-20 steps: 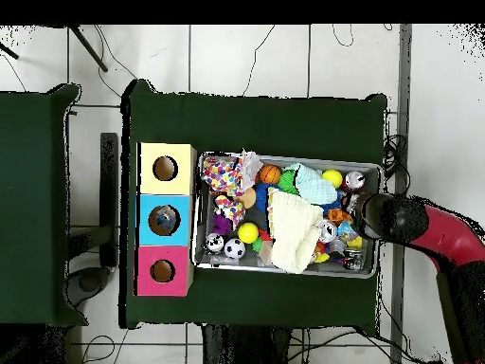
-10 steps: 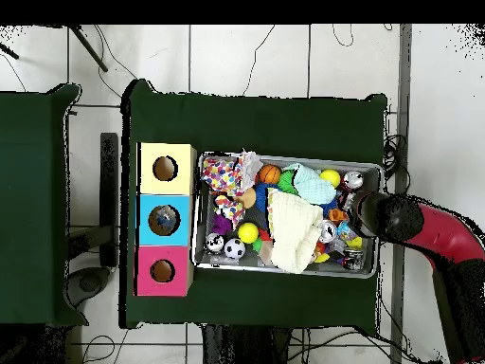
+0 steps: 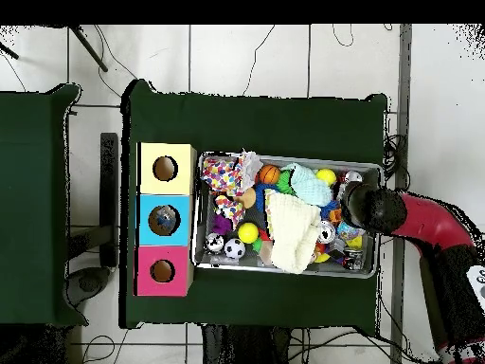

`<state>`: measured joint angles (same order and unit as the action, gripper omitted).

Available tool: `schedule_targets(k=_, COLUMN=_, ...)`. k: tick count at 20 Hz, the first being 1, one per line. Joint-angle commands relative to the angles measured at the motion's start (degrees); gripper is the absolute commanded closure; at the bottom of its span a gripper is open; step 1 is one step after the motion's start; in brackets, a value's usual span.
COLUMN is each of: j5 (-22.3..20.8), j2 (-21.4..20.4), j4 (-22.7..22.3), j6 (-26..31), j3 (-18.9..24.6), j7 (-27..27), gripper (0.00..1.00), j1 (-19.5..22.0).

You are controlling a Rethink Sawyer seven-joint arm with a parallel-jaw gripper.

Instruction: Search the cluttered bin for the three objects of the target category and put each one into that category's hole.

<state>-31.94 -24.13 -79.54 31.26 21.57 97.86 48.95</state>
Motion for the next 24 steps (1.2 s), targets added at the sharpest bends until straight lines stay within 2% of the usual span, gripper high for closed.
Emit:
schedule_targets(k=1, j5=-3.56, j2=8.35, j4=4.03, j6=-5.18, j3=-0.34, j7=0.4, gripper=0.0, j1=-2.3)
schedule_targets(k=5, j5=-3.93, j2=9.81, j4=4.73, j6=-6.66, j3=-0.88, j7=0.35, gripper=0.0, j1=-2.42)
schedule_targets(k=12, j5=-3.02, j2=8.85, j4=2.94, j6=-5.66, j3=-0.27, j7=-1.12, gripper=0.0, j1=-1.86)
schedule_targets(k=20, j5=3.66, j2=6.41, j4=-2.73, j6=5.45, j3=5.4, j7=-7.98, gripper=0.0, j1=2.06)
schedule_targets(k=24, j5=3.14, j2=5.8, j4=-4.82, j6=4.47, j3=5.25, j7=-7.97, gripper=0.0, j1=2.03)
